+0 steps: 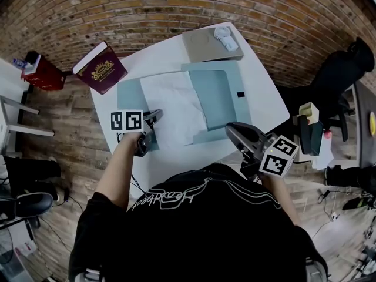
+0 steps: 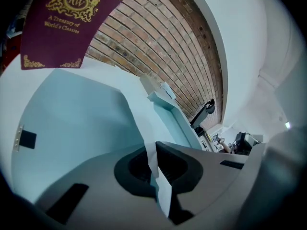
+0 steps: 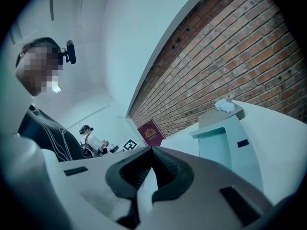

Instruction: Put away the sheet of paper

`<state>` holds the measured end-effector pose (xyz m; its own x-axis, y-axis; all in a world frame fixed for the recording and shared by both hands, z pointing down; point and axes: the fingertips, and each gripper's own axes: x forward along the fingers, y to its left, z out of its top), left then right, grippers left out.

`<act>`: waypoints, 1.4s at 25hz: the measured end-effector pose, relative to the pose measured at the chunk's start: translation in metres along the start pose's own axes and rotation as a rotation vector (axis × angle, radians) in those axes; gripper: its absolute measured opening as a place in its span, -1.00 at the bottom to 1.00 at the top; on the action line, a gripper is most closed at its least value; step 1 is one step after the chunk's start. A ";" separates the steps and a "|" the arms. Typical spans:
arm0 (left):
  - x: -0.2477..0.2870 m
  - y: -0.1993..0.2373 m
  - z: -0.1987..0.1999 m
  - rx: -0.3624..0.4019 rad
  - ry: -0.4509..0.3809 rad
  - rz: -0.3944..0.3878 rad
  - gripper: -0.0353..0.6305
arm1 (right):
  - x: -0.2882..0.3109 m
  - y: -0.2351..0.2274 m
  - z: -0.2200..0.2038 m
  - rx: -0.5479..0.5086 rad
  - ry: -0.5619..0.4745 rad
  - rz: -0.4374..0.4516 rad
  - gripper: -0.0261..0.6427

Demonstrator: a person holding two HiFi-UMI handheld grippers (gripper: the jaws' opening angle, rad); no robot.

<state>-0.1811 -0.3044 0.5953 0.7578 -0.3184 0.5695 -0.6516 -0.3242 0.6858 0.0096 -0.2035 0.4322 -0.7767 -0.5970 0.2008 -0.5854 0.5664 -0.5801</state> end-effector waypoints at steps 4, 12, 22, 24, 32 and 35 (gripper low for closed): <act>0.009 0.001 0.001 0.006 0.013 0.040 -0.80 | -0.001 -0.007 0.003 0.008 -0.001 0.010 -0.91; 0.030 -0.013 0.005 0.012 0.029 0.086 -0.80 | -0.001 -0.027 0.018 0.020 0.024 0.040 -0.91; 0.068 -0.029 -0.004 -0.008 0.058 0.099 -0.80 | -0.002 -0.056 0.025 0.034 0.056 0.084 -0.91; 0.077 -0.034 -0.004 -0.005 0.068 0.097 -0.80 | -0.001 -0.061 0.027 0.033 0.062 0.093 -0.91; 0.107 -0.047 -0.004 0.020 0.105 0.107 -0.80 | -0.004 -0.074 0.030 0.035 0.064 0.110 -0.91; 0.114 -0.051 -0.004 0.025 0.118 0.109 -0.80 | -0.006 -0.078 0.033 0.035 0.062 0.110 -0.91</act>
<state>-0.0614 -0.3209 0.6267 0.6803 -0.2465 0.6902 -0.7297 -0.3160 0.6064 0.0676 -0.2627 0.4500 -0.8494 -0.4954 0.1820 -0.4880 0.6059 -0.6282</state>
